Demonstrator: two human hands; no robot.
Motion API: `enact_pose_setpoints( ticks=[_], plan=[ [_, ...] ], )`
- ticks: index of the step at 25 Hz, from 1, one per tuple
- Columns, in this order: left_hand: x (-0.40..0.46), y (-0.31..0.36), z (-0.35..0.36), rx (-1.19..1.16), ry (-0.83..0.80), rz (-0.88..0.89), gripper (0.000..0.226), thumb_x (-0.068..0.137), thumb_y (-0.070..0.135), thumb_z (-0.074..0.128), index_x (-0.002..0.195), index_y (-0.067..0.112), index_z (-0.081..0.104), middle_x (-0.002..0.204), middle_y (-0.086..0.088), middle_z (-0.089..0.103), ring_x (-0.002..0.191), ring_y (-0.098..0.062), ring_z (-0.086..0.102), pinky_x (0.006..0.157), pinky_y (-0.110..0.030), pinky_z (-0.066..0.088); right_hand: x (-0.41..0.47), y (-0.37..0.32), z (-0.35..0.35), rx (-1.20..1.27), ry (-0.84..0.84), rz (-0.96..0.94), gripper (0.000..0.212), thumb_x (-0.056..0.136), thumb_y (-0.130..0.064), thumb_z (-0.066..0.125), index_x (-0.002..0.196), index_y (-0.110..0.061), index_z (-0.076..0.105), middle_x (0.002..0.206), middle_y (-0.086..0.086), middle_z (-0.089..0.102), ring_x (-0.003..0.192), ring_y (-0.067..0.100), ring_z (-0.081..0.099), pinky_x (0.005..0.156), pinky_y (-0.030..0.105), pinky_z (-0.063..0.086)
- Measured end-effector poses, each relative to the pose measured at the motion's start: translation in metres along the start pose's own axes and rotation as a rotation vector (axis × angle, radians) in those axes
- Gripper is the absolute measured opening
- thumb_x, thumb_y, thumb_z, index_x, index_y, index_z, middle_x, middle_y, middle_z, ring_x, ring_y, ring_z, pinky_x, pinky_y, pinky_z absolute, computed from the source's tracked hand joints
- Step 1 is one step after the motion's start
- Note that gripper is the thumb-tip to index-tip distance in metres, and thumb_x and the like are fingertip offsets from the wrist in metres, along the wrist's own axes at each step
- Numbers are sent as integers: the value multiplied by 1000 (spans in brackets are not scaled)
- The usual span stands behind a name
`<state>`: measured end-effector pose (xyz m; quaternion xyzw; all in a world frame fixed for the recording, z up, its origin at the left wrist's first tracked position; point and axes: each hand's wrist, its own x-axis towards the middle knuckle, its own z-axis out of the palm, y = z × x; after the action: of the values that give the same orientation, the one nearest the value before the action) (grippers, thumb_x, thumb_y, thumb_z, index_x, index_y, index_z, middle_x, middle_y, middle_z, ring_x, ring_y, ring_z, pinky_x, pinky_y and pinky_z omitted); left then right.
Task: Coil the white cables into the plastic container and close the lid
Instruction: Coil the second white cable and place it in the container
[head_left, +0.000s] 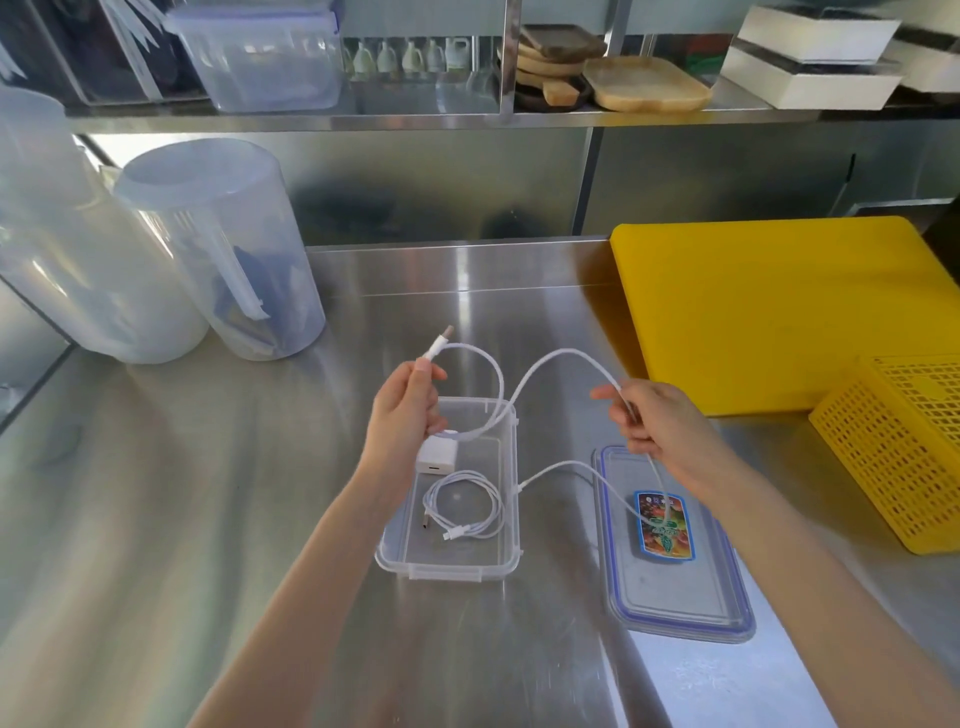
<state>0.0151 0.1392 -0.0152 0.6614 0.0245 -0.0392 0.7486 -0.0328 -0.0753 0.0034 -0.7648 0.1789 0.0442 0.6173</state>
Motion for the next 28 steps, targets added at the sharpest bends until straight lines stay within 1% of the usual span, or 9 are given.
enact_pose_setpoints(
  ticks=[4,9,13,16,18,20,24,26,28],
  plan=[
    [-6,-11,5,241,31,53,32,96,22,38,67,22,51,41,11,36,39,-3,35,52,-22,34,6,-10,10,200,-13,24,28,95,-7,33,84,-11,58,62,1,43,32,3,32,31,11,24],
    [4,-3,-16,169,170,79,32,96,22,38,66,21,48,45,10,34,36,-3,33,44,-16,33,13,-5,-5,747,-67,332,22,94,-7,34,87,0,55,47,-4,52,27,4,32,25,10,23],
    [0,-9,-6,410,109,182,32,94,23,41,64,28,50,49,8,38,49,-11,35,56,-28,34,13,-6,10,842,-28,360,18,93,-4,36,86,-2,53,58,4,64,28,4,38,26,8,25],
    [-11,-18,14,543,-40,162,31,95,22,41,66,31,48,51,5,40,44,-7,34,51,-21,31,8,-16,35,627,-6,210,15,92,-2,39,85,-1,52,76,8,64,30,2,40,30,8,25],
    [-18,-22,25,460,-108,74,30,96,22,40,68,27,50,55,7,50,44,-2,43,55,-22,34,2,-15,54,378,-46,44,10,93,-8,43,89,-4,50,75,7,65,32,1,39,32,11,25],
    [-20,-25,29,251,-133,-70,31,97,23,37,74,20,56,64,4,59,48,2,51,58,-23,36,-5,-10,69,91,-92,-109,14,93,-16,43,83,-13,52,63,3,62,32,2,39,35,13,27],
    [-18,-21,23,-280,-180,-290,31,98,21,32,91,8,60,92,-9,65,81,-15,62,78,-31,44,-15,3,85,-468,-154,-328,34,93,-25,41,60,-27,44,52,-2,50,45,9,46,50,24,35],
    [-17,-19,20,-411,-180,-368,30,99,20,29,90,10,56,91,-4,69,84,-10,65,82,-29,46,-16,7,87,-535,-155,-348,37,93,-25,41,56,-27,41,51,-1,46,49,15,42,51,28,32],
    [-15,-20,19,-503,-151,-458,31,99,23,30,84,14,55,70,3,71,75,-7,64,75,-25,47,-17,8,88,-588,-174,-356,41,93,-26,41,52,-27,39,47,-3,43,49,17,41,49,28,31]
  ],
)
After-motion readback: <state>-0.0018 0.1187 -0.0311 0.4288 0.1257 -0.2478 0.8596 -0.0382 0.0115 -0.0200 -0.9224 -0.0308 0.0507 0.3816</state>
